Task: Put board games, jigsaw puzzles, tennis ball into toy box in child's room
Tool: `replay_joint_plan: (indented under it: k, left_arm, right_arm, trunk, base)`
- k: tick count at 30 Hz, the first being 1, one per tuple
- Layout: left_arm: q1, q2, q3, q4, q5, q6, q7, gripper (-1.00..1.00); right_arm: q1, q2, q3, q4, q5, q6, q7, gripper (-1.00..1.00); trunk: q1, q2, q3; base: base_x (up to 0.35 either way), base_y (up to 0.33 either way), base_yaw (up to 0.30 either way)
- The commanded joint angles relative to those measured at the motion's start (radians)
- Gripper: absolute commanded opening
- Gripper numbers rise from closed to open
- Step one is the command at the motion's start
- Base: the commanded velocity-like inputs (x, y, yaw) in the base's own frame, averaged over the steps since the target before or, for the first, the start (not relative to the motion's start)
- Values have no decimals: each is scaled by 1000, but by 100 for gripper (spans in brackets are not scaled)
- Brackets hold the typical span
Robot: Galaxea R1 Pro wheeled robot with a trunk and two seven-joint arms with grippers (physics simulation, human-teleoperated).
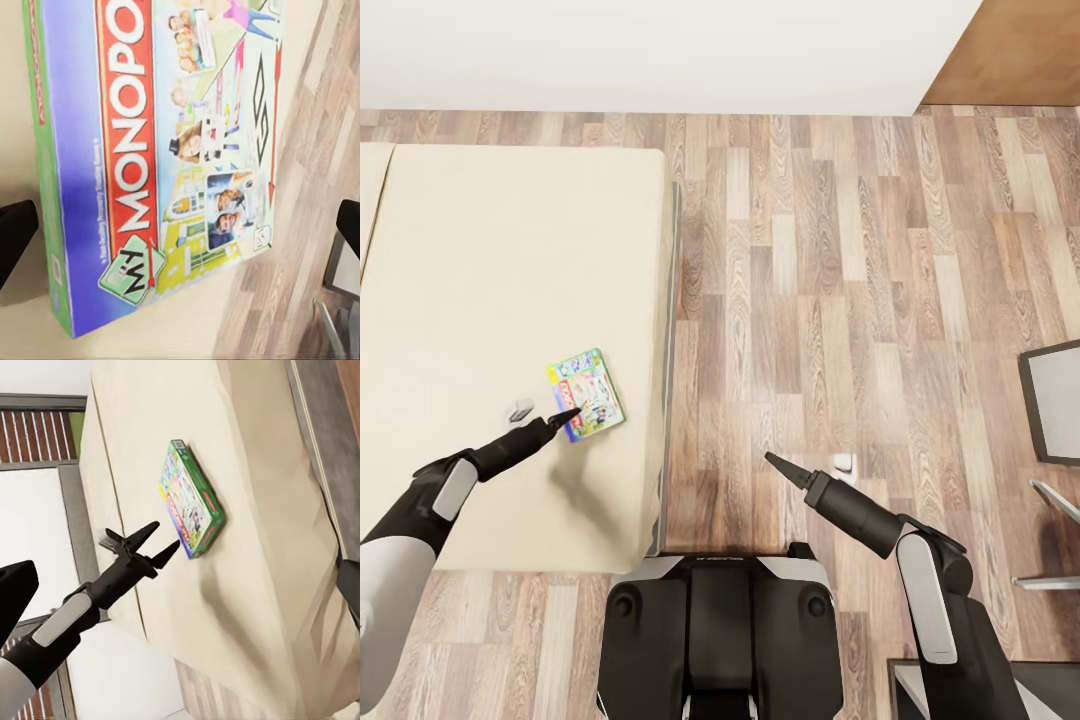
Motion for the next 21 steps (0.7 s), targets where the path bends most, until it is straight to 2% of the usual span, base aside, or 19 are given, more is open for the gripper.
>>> replay_joint_plan:
  k: [1, 17, 21]
  left_arm:
    - [0, 0, -5, 0, 6, 8, -2, 100]
    - [0, 0, -16, 0, 8, 9, -7, 100]
    - [0, 0, -16, 0, 8, 9, -50, 100]
  right_arm:
    - [3, 1, -2, 0, 0, 5, 4, 100]
    - [14, 4, 0, 0, 0, 4, 2, 100]
    - [14, 4, 0, 0, 0, 4, 3, 100]
  trunk:
    - [1, -2, -1]
    - [1, -2, -1]
    - [1, -2, -1]
  base:
    - [0, 0, 0]
    - [0, 0, 0]
    - [0, 0, 0]
